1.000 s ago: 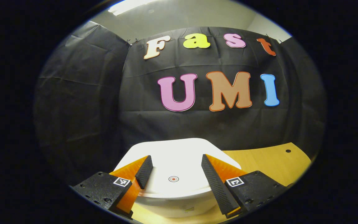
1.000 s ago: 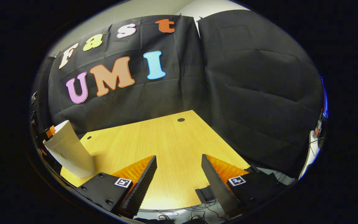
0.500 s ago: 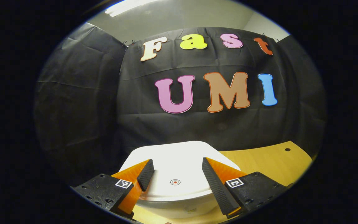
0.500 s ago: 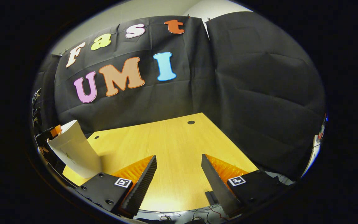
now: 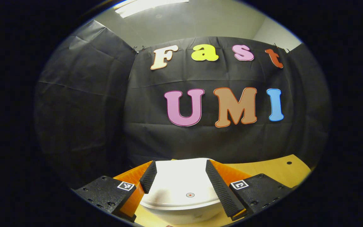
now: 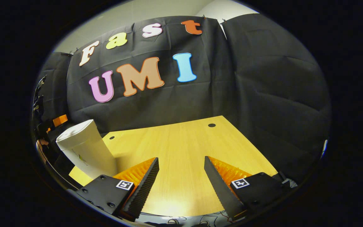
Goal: Press the lid of the desktop garbage bin to open it, pick up the crumpled paper on the desktop and throw it into the bin, then pick up the pop can on the desktop and drop it into the bin, and finally close the garbage bin lid.
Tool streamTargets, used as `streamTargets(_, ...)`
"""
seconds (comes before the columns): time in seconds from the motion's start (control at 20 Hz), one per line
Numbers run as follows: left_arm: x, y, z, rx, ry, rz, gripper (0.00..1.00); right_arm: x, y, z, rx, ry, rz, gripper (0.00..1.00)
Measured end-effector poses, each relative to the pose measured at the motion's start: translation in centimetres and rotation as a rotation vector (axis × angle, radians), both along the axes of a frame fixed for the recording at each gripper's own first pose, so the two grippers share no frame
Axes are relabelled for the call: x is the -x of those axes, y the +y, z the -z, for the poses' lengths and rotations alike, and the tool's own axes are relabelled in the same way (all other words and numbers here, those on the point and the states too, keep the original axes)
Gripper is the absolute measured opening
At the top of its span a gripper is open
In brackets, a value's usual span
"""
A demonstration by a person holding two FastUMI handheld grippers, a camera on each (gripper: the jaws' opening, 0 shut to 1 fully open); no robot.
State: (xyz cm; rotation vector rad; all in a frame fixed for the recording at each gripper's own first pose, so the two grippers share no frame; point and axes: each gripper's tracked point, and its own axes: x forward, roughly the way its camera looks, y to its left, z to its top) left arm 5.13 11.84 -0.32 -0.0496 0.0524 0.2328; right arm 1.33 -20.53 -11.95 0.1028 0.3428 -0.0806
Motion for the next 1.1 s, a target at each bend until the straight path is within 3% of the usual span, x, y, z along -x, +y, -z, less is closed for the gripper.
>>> streamTargets(0.15,1.7,-2.7,-0.3,0.088,-0.013,0.033,0.94,-1.1,1.5,-0.7,-0.032,-0.028,-0.055,0.97)
streamTargets(0.4,4.4,-8.4,0.8,0.107,-0.008,0.108,0.94,-3.0,3.1,-2.5,-0.056,-0.087,-0.122,0.97)
streamTargets(0.75,5.1,-14.1,2.6,0.196,0.028,0.227,0.94,-3.4,3.2,-5.2,-0.048,-0.171,-0.115,0.96)
streamTargets(0.95,4.9,-14.7,3.3,0.204,0.035,0.256,0.96,-3.3,4.0,-5.8,-0.038,-0.202,-0.106,0.96)
streamTargets(1.1,4.7,-14.5,3.4,0.197,0.029,0.269,0.92,-3.3,4.8,-6.2,-0.033,-0.213,-0.1,0.96)
